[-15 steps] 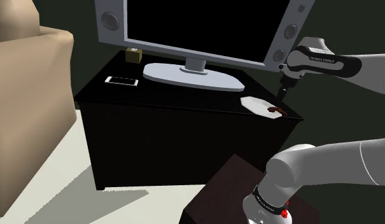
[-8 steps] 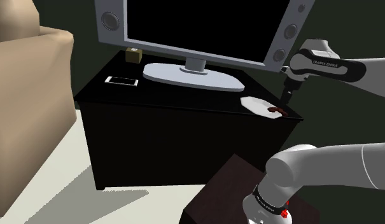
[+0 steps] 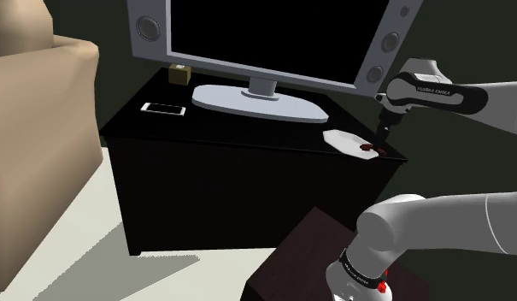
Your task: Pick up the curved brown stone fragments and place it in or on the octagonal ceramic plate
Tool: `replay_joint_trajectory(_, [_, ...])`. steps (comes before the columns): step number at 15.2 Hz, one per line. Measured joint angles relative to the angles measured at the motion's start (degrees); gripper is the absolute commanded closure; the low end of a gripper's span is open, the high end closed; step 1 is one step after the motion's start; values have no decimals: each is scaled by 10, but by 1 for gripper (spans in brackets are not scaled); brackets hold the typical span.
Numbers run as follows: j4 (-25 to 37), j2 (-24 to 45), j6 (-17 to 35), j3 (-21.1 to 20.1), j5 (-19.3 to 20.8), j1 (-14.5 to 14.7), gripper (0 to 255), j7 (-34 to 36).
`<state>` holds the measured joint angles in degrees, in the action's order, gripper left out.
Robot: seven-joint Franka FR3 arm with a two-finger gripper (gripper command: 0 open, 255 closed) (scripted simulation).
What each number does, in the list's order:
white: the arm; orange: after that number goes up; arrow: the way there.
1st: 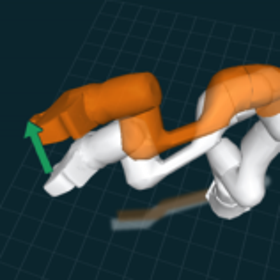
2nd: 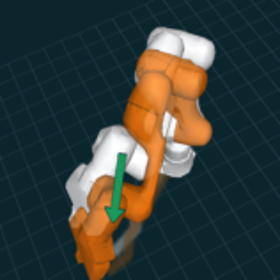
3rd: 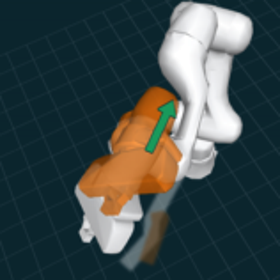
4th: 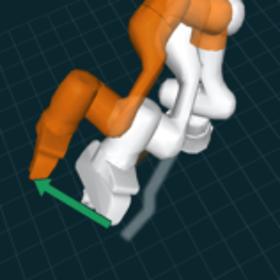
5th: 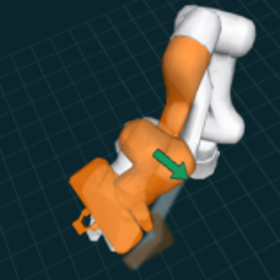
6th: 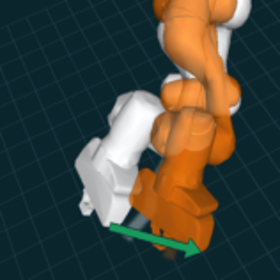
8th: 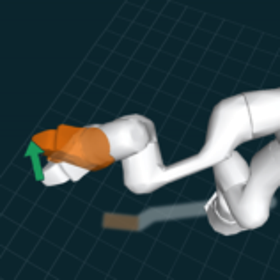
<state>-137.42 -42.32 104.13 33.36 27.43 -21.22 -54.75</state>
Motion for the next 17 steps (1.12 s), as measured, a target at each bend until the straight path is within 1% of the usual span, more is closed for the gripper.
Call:
replay_joint_trajectory(1, [0, 0, 0, 0, 0, 0, 0, 0])
replay_joint_trajectory(2, [0, 0, 0, 0, 0, 0, 255, 0])
replay_joint_trajectory(11, [0, 0, 0, 0, 0, 0, 255, 0])
replay_joint_trajectory(12, [0, 0, 0, 0, 0, 0, 0, 0])
replay_joint_trajectory(13, [0, 0, 0, 0, 0, 0, 0, 0])
replay_joint_trajectory(14, [20, 13, -10, 17, -11, 8, 0, -18])
replay_joint_trajectory(16, [93, 61, -56, 78, -55, 39, 0, -85])
replay_joint_trajectory(17, [111, 76, -64, 97, -68, 49, 0, -104])
